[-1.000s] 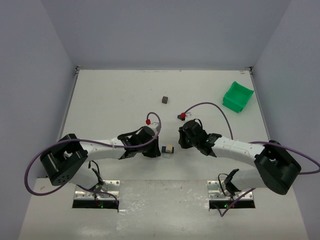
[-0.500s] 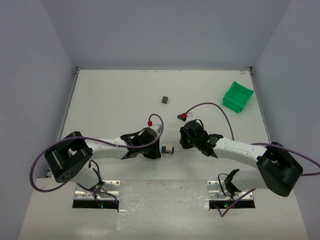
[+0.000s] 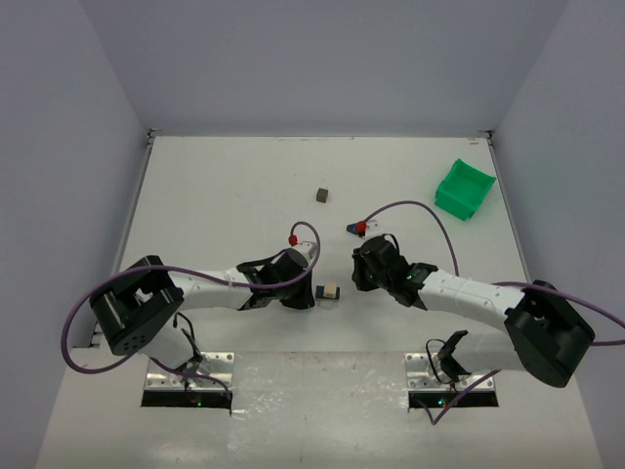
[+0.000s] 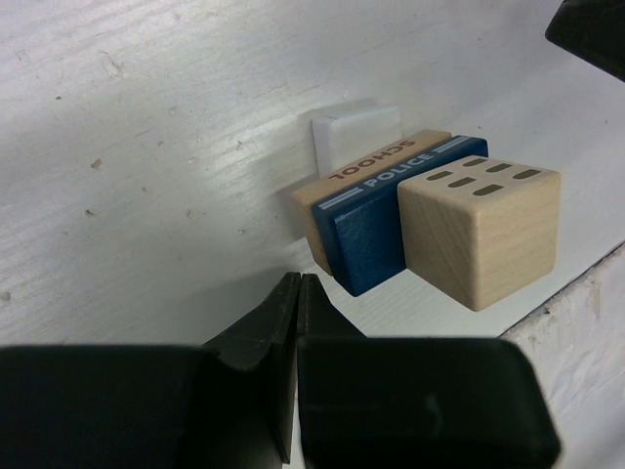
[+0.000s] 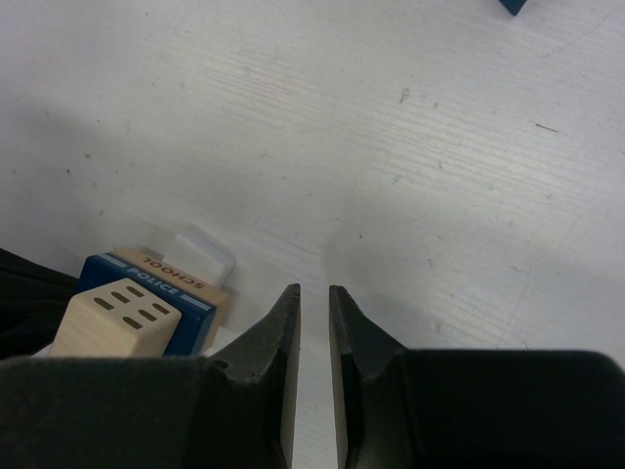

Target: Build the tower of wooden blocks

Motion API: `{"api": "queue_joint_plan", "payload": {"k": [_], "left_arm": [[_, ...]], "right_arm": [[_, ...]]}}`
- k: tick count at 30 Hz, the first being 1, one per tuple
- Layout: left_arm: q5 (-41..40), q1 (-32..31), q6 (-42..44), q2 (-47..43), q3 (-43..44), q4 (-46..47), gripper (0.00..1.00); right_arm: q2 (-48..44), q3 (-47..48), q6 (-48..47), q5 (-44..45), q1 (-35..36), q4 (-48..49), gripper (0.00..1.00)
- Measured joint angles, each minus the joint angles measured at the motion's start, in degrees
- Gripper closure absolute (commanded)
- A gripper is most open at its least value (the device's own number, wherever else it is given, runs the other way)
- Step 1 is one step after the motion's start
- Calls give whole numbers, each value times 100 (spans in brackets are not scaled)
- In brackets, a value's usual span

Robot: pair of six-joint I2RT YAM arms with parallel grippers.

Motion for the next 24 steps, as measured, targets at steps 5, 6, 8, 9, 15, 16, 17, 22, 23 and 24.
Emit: {"api": "queue_joint_plan", "payload": {"k": [5,6,8,9,15,16,17,22,23,24], "left_arm": [[-27,0,-51,2,27,37,100],[-28,0,-63,2,27,44,100],[-28,0,-77,2,27,59,100],[-28,0,-82,2,27,66,100],[-72,0,-119,2,34,83,100],[-81,0,-122,2,34,83,100],[-93,0,-124,2,34,83,100],[-128,0,-137,2,48,81,100],[-135,0,-139,2,49,81,100],[-163,0,-140,2,49,80,100]], "right_arm": [[-21,0,1,4,0,3,82],[-22,0,0,4,0,3,82],[-28,-5,-1,6,0,3,82],[-33,-9,-1,7,0,3,82],[-117,-62,1,16,0,-1,82],[-123,-63,1,21,0,1,82],[-127,-64,-1,27,0,-1,82],[-136,-71,1,32,0,-1,82],[-139,-72,1,33,0,-1,82],[-140,-72,1,33,0,-1,82]]}}
